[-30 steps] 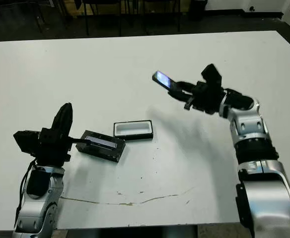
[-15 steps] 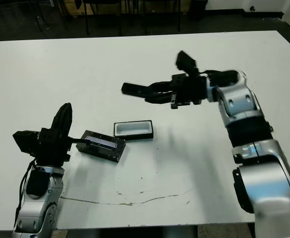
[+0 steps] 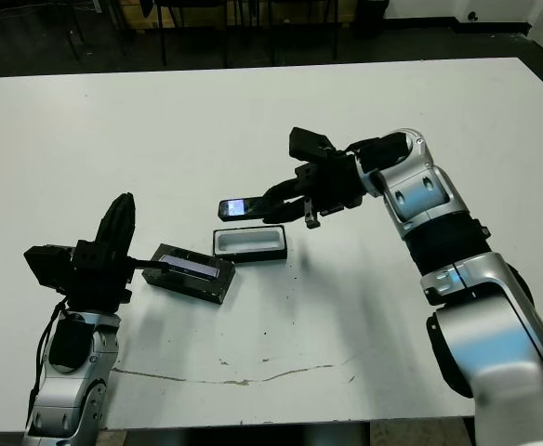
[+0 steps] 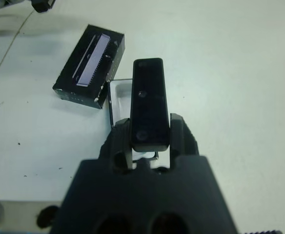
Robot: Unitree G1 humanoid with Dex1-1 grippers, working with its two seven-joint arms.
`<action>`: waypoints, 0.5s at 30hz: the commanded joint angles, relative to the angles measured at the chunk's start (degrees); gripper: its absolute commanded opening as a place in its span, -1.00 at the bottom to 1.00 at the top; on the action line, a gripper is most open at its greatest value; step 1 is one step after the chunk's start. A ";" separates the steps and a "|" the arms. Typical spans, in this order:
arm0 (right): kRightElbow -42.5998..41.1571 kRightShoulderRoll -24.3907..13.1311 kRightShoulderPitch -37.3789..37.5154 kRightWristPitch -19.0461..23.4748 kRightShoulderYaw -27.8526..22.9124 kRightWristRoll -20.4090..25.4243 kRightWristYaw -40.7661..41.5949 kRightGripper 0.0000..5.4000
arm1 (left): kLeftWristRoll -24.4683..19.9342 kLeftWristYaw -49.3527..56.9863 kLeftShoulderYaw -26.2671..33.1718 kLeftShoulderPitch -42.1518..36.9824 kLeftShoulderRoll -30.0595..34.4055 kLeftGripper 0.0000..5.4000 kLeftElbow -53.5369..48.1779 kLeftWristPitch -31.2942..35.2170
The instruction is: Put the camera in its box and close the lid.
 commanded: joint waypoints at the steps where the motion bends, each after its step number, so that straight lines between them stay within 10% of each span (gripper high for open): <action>1: 1.99 0.03 -0.02 -0.81 0.93 -1.47 0.09 -0.79 | 0.82 0.31 0.07 0.97 0.69 -1.00 0.11 0.92; 15: 4.27 1.28 0.62 -0.48 1.48 -1.47 3.69 -0.79 | 0.58 -0.04 -0.28 0.12 0.42 -1.00 1.24 0.28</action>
